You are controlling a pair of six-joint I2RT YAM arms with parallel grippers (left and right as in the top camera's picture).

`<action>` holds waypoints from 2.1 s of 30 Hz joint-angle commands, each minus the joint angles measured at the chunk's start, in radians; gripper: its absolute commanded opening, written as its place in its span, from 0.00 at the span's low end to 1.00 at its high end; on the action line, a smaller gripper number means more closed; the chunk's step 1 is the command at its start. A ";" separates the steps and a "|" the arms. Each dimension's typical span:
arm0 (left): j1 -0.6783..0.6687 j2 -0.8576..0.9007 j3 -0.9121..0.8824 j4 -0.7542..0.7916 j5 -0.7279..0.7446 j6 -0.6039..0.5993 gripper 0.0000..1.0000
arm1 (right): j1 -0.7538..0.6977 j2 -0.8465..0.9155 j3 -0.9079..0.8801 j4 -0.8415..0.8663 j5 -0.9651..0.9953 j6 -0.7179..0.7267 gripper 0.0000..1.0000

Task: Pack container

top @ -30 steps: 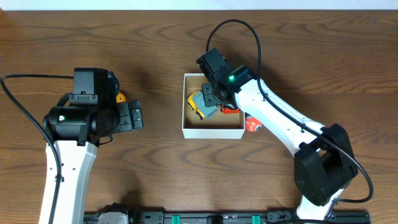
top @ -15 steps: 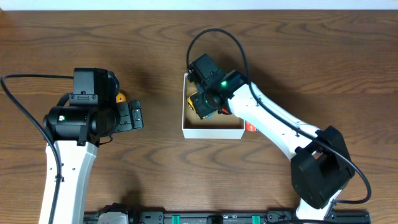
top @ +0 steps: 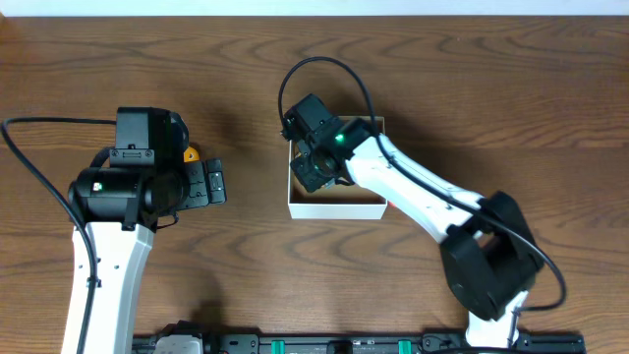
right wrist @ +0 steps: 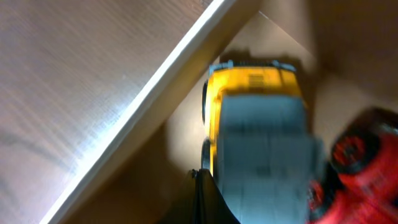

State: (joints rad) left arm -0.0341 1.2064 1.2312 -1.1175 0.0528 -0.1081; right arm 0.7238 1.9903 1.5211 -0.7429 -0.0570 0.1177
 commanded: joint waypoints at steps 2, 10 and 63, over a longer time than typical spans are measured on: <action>-0.001 0.002 0.020 0.000 0.003 -0.002 0.98 | 0.009 0.052 0.005 0.061 -0.003 -0.023 0.01; -0.001 0.002 0.020 0.000 0.003 -0.002 0.98 | 0.008 0.060 0.005 0.168 0.252 0.163 0.02; -0.001 0.002 0.020 -0.008 0.003 -0.002 0.98 | -0.005 0.183 0.005 0.267 0.369 0.171 0.01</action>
State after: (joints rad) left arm -0.0341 1.2064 1.2312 -1.1198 0.0528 -0.1081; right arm 0.7231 2.1532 1.5211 -0.4698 0.2539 0.2558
